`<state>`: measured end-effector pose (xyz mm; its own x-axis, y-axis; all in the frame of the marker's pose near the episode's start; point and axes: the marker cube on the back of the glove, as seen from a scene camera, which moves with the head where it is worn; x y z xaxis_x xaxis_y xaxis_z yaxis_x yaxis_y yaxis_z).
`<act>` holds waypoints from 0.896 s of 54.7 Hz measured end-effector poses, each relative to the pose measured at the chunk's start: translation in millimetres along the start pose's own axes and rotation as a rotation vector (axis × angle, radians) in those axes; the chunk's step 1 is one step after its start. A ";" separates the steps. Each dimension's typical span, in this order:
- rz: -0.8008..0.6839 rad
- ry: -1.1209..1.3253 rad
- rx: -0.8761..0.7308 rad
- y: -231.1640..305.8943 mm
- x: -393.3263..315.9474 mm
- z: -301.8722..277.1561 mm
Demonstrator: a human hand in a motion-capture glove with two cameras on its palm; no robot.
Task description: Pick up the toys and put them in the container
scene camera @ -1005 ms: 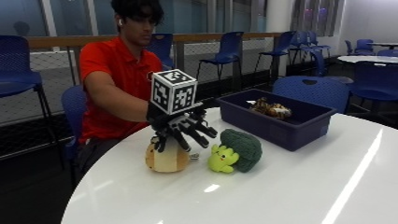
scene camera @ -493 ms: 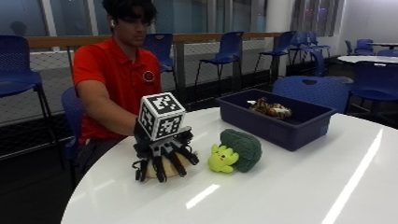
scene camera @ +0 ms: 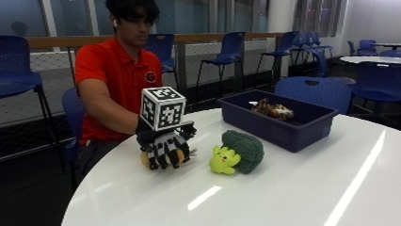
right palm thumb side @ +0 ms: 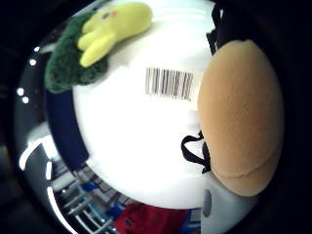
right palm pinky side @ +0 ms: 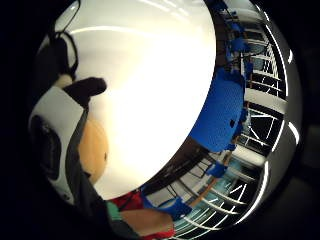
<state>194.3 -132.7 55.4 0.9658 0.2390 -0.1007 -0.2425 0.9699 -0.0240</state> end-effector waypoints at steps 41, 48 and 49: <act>-0.341 -0.091 0.233 5.2 -241.9 -204.1; -0.433 -0.061 0.282 19.0 -313.5 -229.9; -0.437 -0.061 0.281 19.3 -320.4 -232.4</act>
<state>-141.2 -201.7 -143.9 0.9770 -0.1963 -0.0831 0.2100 0.9531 0.2182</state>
